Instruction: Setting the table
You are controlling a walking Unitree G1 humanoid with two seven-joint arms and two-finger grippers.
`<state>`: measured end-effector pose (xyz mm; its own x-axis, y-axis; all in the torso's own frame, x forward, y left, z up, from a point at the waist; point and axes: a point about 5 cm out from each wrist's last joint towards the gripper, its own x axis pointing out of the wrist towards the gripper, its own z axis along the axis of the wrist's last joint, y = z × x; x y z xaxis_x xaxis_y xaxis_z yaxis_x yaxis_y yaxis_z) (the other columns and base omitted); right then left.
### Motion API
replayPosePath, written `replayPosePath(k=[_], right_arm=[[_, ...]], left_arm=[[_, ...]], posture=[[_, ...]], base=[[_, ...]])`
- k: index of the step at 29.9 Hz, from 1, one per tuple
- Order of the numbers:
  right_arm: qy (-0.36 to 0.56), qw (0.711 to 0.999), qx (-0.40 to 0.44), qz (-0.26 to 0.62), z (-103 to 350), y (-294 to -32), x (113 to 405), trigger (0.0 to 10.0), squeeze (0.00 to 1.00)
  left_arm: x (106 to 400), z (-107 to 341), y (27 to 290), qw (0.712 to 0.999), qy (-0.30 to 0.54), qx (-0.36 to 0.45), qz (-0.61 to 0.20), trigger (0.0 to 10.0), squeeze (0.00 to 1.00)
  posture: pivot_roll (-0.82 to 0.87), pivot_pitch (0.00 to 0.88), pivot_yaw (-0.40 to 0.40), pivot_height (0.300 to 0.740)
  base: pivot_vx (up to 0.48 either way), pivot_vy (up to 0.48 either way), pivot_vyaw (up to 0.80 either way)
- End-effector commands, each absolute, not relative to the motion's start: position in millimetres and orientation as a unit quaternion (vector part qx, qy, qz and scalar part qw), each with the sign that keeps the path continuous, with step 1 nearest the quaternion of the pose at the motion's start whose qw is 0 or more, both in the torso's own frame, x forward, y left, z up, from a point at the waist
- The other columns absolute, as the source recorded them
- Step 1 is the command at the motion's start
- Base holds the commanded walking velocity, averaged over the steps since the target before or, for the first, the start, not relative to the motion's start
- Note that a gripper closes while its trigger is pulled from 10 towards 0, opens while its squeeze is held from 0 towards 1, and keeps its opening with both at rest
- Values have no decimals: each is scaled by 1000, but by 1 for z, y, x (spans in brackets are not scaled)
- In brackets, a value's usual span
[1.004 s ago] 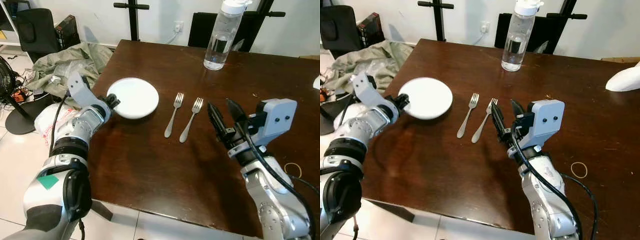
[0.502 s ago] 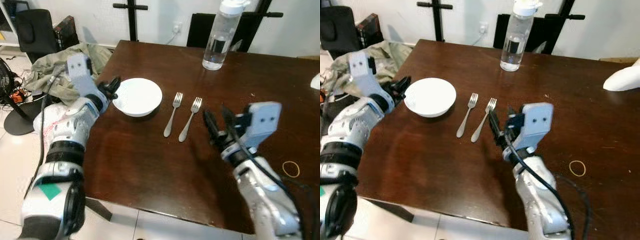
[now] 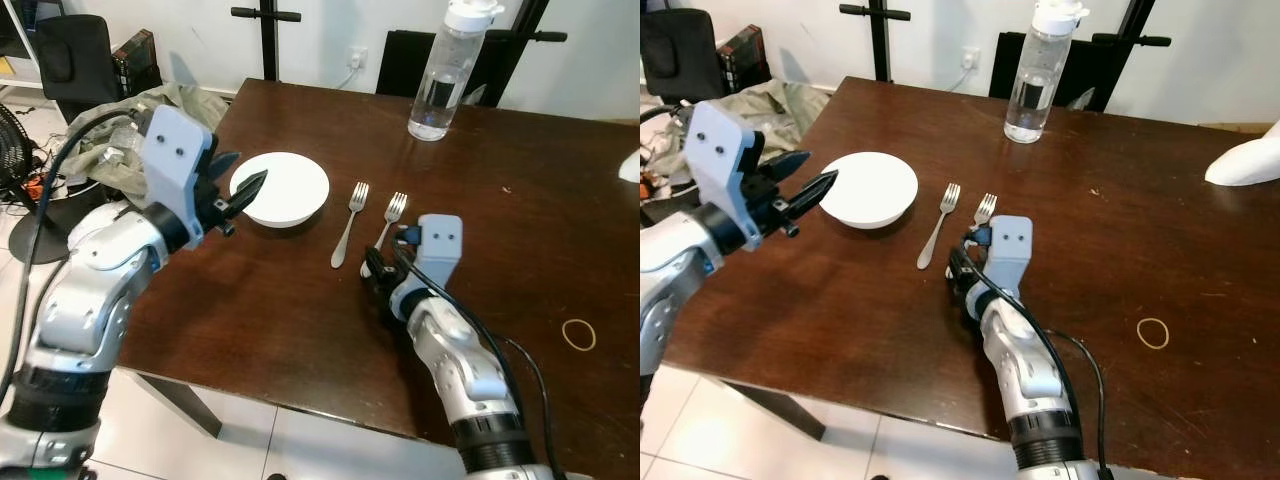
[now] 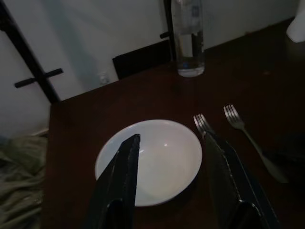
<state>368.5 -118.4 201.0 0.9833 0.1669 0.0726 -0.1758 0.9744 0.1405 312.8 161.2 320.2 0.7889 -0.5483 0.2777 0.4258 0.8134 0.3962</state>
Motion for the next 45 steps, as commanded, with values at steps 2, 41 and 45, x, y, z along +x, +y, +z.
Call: replayPosePath(k=[2,41,45], right_arm=[[-22,997,35,68,197,-120,376,10000,0],[178,983,28,13,143,-152,399,0,24],[169,985,37,2,146,-156,401,0,180]], left_arm=[[294,315,156,917,-173,191,-305,10000,0],[233,298,167,916,-63,122,-377,10000,0],[234,297,167,920,-61,116,-370,10000,0]], posture=[[212,262,36,740],[231,298,-16,740],[227,299,-16,740]], base=[[0,0,0],[0,0,0],[0,0,0]])
